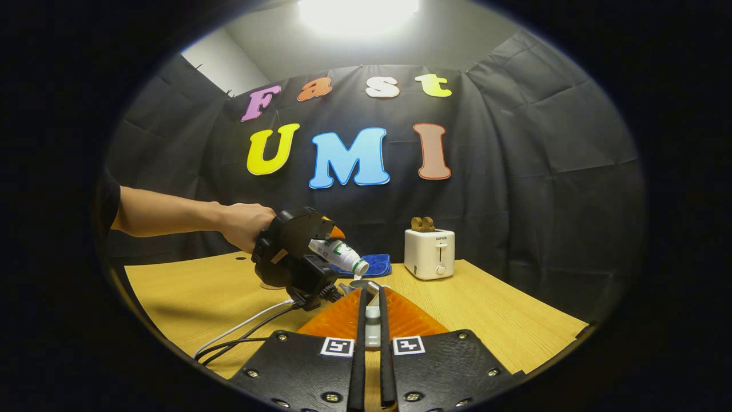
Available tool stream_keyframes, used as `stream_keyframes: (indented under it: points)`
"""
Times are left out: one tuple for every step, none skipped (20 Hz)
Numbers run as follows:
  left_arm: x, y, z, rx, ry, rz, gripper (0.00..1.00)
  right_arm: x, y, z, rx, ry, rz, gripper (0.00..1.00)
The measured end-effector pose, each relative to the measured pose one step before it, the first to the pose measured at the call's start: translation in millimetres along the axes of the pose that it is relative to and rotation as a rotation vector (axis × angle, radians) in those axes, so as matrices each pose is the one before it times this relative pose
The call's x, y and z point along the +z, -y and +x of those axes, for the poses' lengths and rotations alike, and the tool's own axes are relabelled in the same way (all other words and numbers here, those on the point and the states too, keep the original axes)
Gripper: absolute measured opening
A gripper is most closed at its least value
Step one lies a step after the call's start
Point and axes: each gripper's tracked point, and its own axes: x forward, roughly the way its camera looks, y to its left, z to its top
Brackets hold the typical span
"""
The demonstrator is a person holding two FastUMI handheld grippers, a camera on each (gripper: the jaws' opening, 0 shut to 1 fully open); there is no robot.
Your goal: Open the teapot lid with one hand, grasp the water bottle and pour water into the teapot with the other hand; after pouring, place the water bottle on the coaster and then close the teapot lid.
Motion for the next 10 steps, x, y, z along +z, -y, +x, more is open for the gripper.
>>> stream_keyframes:
  points:
    - [-1.18, 1.15, 0.29, -0.00016, 0.00104, -0.01624, 0.79, -0.50, -0.31, 0.25, -0.00009, -0.00013, 0.00161, 0.11]
    - [-1.58, 0.51, 1.42, -0.00346, -0.00041, -0.01897, 0.85, -0.29, -0.15, -0.41, -0.00071, -0.00059, 0.00030, 0.11]
    - [-1.35, 1.95, 1.65, -0.00506, -0.00029, -0.02116, 0.85, -0.45, 0.10, 0.24, -0.00015, -0.00052, 0.00036, 0.11]
    - [-1.48, 0.48, -0.59, 0.00082, 0.00318, -0.01989, 0.84, 0.48, 0.22, 0.34, -0.00112, -0.00062, 0.00066, 0.11]
    - [0.22, -0.16, -0.94, 0.00910, 0.00369, -0.01913, 0.74, -0.47, 0.13, -0.25, -0.00131, -0.00063, 0.00039, 0.11]
    - [-1.89, 1.71, -2.35, -0.00150, -0.00102, -0.02652, 0.79, 0.09, 0.18, -0.61, -0.00161, -0.00013, -0.00067, 0.10]
    - [0.26, 2.45, -0.94, -0.00049, 0.00469, -0.03153, 0.74, 0.32, 0.45, 0.50, -0.00224, -0.00011, -0.00204, 0.10]
    - [-0.81, 2.75, -0.83, -0.00288, 0.00265, -0.03168, 0.85, 0.23, -0.41, -0.08, -0.00042, -0.00123, -0.00257, 0.11]
    - [-0.58, 2.71, -0.56, -0.00479, 0.00237, -0.03287, 0.85, -0.87, -1.12, 0.04, -0.00018, -0.00126, -0.00333, 0.11]
    - [-0.95, 3.77, -0.06, -0.01147, -0.00182, -0.03432, 0.85, 0.14, 0.19, 0.53, -0.00161, -0.00096, -0.00406, 0.11]
